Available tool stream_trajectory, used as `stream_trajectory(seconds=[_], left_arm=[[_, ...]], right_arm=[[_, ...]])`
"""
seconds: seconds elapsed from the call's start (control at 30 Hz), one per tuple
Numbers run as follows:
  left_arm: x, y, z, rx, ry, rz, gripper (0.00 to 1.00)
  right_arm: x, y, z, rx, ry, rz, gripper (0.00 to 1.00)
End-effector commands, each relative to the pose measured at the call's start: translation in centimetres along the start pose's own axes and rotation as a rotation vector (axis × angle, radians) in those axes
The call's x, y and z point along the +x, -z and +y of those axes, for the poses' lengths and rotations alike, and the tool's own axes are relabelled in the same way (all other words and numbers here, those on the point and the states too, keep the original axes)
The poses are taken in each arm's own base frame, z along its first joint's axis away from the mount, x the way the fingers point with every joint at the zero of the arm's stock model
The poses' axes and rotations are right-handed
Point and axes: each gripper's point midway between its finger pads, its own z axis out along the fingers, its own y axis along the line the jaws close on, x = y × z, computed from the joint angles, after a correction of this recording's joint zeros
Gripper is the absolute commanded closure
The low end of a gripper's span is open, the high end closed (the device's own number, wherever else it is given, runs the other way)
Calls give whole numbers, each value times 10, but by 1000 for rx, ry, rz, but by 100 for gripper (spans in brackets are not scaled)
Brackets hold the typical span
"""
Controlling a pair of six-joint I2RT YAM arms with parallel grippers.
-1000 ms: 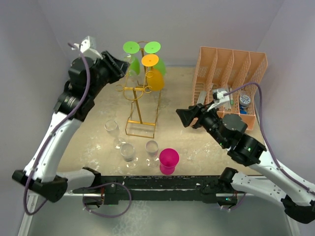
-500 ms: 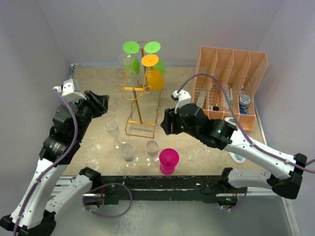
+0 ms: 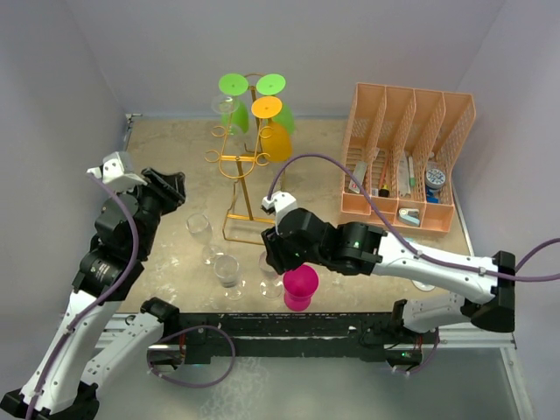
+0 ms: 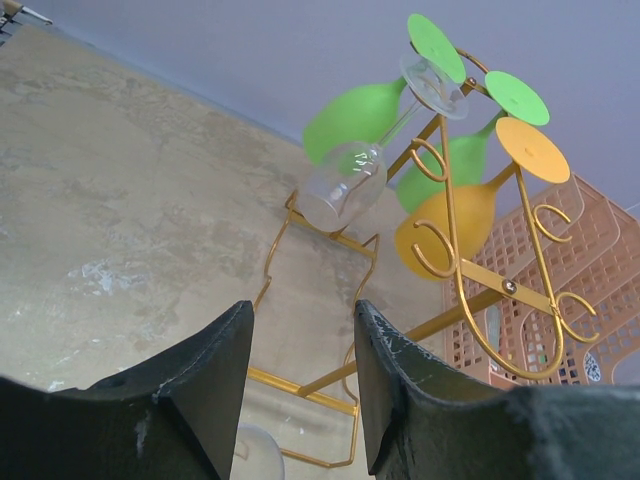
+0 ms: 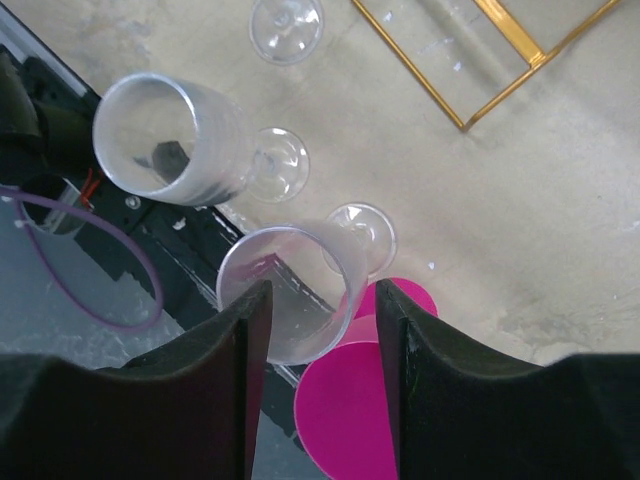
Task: Place the wine glass upside down on the wine glass rack
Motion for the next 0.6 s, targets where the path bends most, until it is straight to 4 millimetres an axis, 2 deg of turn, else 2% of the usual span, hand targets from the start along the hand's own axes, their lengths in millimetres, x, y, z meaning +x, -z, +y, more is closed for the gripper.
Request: stream_trajectory(seconds=[0.0,0.17,0.4,0.57], left_arm=[[-12,2,-2,9,33,-48,57],[-14,8,-2,15,22,-42,57],[-18,10,-7,36,39,-52,57],[-20,9,-15,68,62,-54,57]], right_arm=[[0,-2,-2,50,12,21,54],[-3,-11,-26,242,11,7,70],[-13,-14,-17,220,35,-38,84],[-25,-8,-26,295,21,-94,93]])
